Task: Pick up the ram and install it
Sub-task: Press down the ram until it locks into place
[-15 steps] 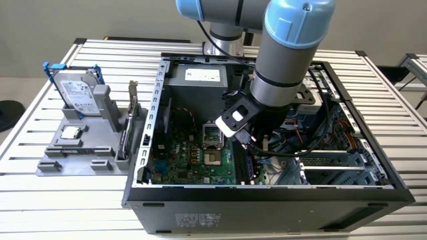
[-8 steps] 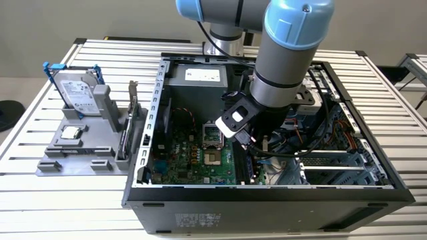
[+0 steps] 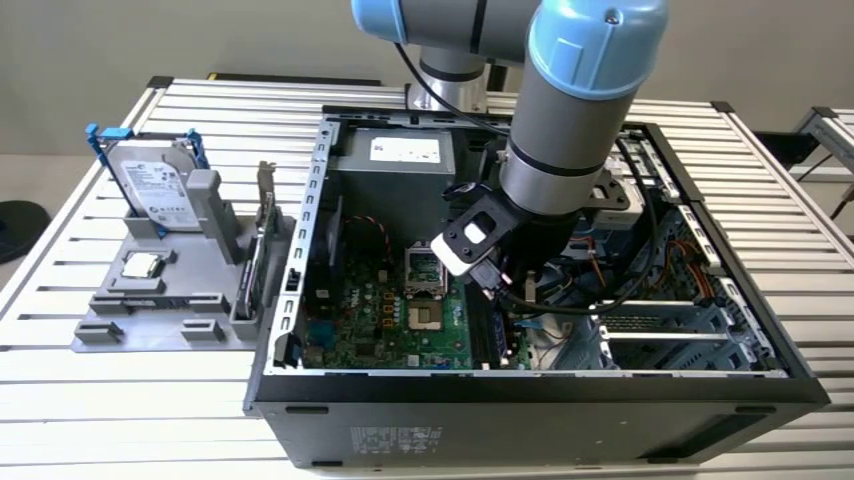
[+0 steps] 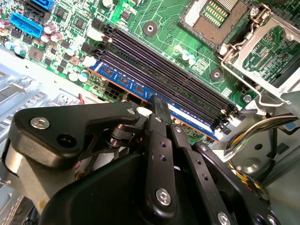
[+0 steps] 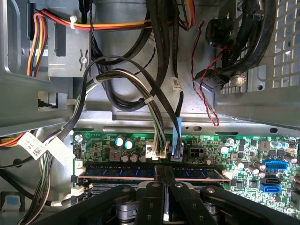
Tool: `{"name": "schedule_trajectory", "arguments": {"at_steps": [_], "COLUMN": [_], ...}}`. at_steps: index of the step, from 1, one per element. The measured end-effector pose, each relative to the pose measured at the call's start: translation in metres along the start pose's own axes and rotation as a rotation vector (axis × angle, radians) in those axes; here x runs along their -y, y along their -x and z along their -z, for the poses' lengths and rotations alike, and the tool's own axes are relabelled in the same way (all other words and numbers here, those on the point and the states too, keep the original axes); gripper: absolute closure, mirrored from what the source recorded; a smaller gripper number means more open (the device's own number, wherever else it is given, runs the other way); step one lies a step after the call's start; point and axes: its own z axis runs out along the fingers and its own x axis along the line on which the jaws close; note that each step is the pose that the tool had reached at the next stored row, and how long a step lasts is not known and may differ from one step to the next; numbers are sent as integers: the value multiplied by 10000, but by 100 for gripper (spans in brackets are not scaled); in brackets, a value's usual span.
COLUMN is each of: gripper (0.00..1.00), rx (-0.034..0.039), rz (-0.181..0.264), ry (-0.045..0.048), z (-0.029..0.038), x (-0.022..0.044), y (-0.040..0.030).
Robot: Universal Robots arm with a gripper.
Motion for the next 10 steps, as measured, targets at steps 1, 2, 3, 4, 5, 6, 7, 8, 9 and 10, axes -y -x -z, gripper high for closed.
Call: {"name": "schedule_trajectory", "arguments": {"at_steps": [1,2,3,4,5,6,7,8,9,10], "gripper": [100,100,100,100,100,100,100,100,100,100], "rx": [0,0,0,0,0,0,0,0,0,1], "rz": [0,0,0,0,0,0,0,0,0,0], "ry": [-1,0,0,0,0,0,0,0,0,0], "z": [0,0,0,0,-1,-1,-1,-1,-1,-1], "x": [0,0,0,0,0,0,0,0,0,0], "y": [0,0,0,0,0,0,0,0,0,0]}}
